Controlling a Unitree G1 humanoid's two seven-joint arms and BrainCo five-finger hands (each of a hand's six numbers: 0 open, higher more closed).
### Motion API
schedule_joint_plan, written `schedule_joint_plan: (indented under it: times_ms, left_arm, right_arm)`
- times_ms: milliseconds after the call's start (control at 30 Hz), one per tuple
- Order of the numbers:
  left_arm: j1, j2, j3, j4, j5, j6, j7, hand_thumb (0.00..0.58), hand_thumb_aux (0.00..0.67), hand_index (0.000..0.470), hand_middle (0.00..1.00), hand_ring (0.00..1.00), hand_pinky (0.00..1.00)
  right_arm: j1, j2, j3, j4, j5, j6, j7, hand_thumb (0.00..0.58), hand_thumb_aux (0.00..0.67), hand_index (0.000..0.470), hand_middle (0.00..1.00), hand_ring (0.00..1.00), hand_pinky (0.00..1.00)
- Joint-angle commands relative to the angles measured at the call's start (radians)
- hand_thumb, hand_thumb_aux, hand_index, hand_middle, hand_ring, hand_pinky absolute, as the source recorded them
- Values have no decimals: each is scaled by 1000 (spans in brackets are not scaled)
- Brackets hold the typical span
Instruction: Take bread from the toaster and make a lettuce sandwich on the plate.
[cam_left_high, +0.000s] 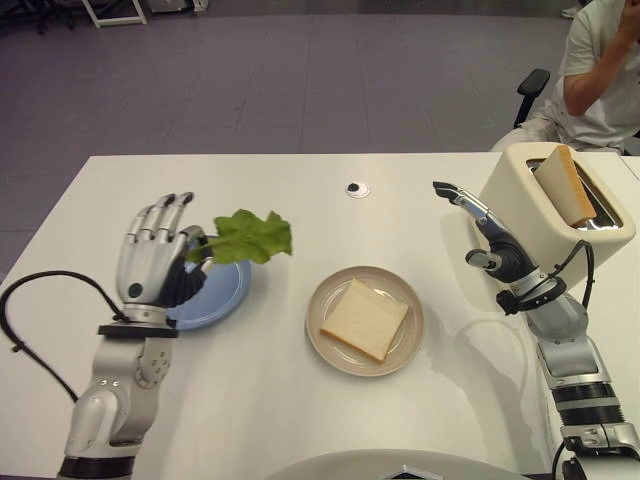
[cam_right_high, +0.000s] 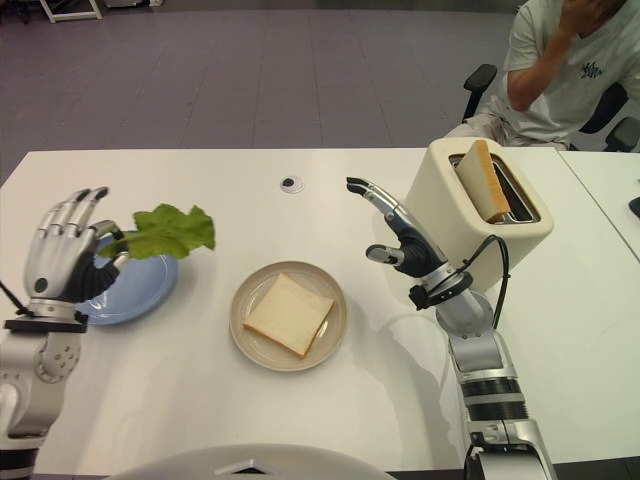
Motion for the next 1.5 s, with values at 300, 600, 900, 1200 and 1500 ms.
schedule_joint_plan:
  times_ms: [300, 600, 900, 1200, 1500]
  left_arm:
    - [-57, -197, -282, 34, -6, -84, -58, 580, 670, 470, 0, 0, 0]
    - [-44, -261, -419, 115, 65, -99, -41, 580, 670, 470, 0, 0, 0]
    - [7, -235, -445, 153, 143, -95, -15, 580, 670, 470, 0, 0, 0]
    - [14, -232, -451, 129, 200, -57, -16, 0, 0, 0, 0, 0, 0]
    - [24, -205, -358, -6, 151, -38, -30, 0, 0, 0, 0, 0, 0]
  right_arm:
    - [-22, 10, -8, 11, -17, 3, -8, 0, 0, 0, 0, 0, 0]
    - [-22, 15, -4, 12, -23, 5, -9, 0, 0, 0, 0, 0, 0]
    - [-21, 14, -3, 6, -23, 7, -6, 0, 0, 0, 0, 0, 0]
    - [-21, 7, -2, -6, -24, 8, 4, 0, 0, 0, 0, 0, 0]
    - [29, -59, -85, -287, -39, 87, 31, 0, 0, 0, 0, 0, 0]
